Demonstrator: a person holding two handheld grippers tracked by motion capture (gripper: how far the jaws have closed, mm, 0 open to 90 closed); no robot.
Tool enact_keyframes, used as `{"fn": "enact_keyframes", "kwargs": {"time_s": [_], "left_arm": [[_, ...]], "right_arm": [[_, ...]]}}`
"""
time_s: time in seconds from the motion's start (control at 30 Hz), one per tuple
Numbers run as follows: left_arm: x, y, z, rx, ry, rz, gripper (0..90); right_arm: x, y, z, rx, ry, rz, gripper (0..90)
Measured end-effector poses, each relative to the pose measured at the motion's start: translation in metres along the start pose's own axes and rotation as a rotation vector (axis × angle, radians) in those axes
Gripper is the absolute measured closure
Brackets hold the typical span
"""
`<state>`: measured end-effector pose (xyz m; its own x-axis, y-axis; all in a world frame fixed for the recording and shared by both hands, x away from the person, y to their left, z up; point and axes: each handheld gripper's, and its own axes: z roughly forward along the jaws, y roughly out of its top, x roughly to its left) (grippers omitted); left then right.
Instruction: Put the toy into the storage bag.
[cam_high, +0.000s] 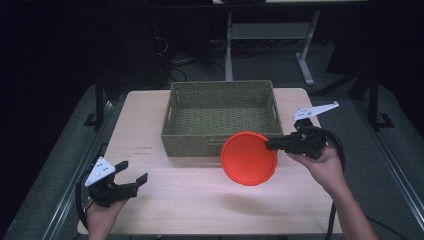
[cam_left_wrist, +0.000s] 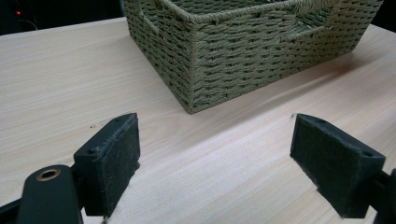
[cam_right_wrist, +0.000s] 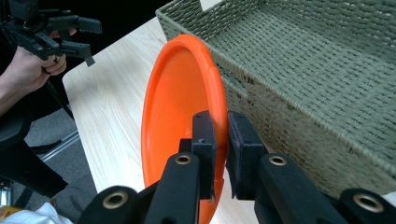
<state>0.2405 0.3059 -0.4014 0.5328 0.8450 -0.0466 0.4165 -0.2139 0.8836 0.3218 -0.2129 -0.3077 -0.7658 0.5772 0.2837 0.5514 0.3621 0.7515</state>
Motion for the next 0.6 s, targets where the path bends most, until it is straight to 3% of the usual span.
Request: {"fn": "enact_keyframes", "kwargs": {"time_s": [0.6], "left_arm": [[0.0, 0.0, 0.0, -0.008, 0.003, -0.004, 15.4]], "right_arm": [[0.004, 0.03, -0.007, 0.004, -0.023, -0.03, 82.1]]}}
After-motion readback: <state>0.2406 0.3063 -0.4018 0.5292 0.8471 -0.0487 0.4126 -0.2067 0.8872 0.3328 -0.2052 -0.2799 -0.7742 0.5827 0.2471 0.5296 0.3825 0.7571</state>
